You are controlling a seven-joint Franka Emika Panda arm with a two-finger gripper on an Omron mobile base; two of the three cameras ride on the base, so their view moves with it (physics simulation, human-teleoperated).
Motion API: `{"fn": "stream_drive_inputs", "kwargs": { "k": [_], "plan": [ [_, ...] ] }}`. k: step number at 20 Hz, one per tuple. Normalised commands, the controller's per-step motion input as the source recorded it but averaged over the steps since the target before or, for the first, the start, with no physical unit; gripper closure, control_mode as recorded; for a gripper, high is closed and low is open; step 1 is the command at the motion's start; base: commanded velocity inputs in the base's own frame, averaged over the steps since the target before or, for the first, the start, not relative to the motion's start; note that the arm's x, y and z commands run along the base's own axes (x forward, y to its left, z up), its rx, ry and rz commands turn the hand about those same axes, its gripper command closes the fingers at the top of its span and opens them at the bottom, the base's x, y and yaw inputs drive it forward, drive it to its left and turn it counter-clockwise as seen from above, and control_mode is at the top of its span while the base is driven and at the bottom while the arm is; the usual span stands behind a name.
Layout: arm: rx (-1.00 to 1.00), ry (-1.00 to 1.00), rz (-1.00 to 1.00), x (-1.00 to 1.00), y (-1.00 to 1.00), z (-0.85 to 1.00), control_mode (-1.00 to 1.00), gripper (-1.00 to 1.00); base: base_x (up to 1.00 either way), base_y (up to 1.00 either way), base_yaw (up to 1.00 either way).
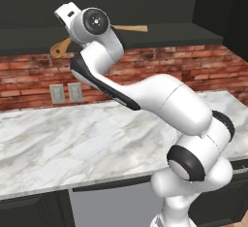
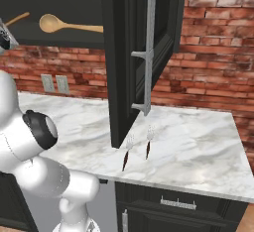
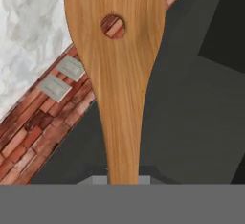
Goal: Organize the utensils by type. Pick up the wooden spoons from the counter and place them in the open cabinet. Then pick up the metallic utensils from the counter and place them in the open drawer.
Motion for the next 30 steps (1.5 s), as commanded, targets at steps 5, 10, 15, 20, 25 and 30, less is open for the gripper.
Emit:
{"fn": "stream_drive_inputs", "kwargs": {
  "k": [5, 10, 15, 20, 25, 30],
  "plan": [
    [0.12, -0.01, 0.0, 0.58, 0.28, 0.33, -1.0, 1.0, 0.0, 0.0, 0.0],
    [0.02, -0.03, 0.0, 0.55, 0.27, 0.05, -1.0, 1.0, 0.0, 0.0, 0.0],
    [0.0, 0.0, 0.0, 0.48, 0.28, 0.0, -1.0, 1.0, 0.0, 0.0, 0.0],
    [0.0, 0.0, 0.0, 0.3, 0.35, -0.03, -1.0, 1.0, 0.0, 0.0, 0.0],
    [0.0, 0.02, 0.0, 0.22, 0.31, -0.08, -1.0, 1.0, 0.0, 0.0, 0.0],
    [0.0, 0.1, -0.01, 0.15, 0.06, -0.12, -1.0, 1.0, 0.0, 0.0, 0.0]
  ]
}}
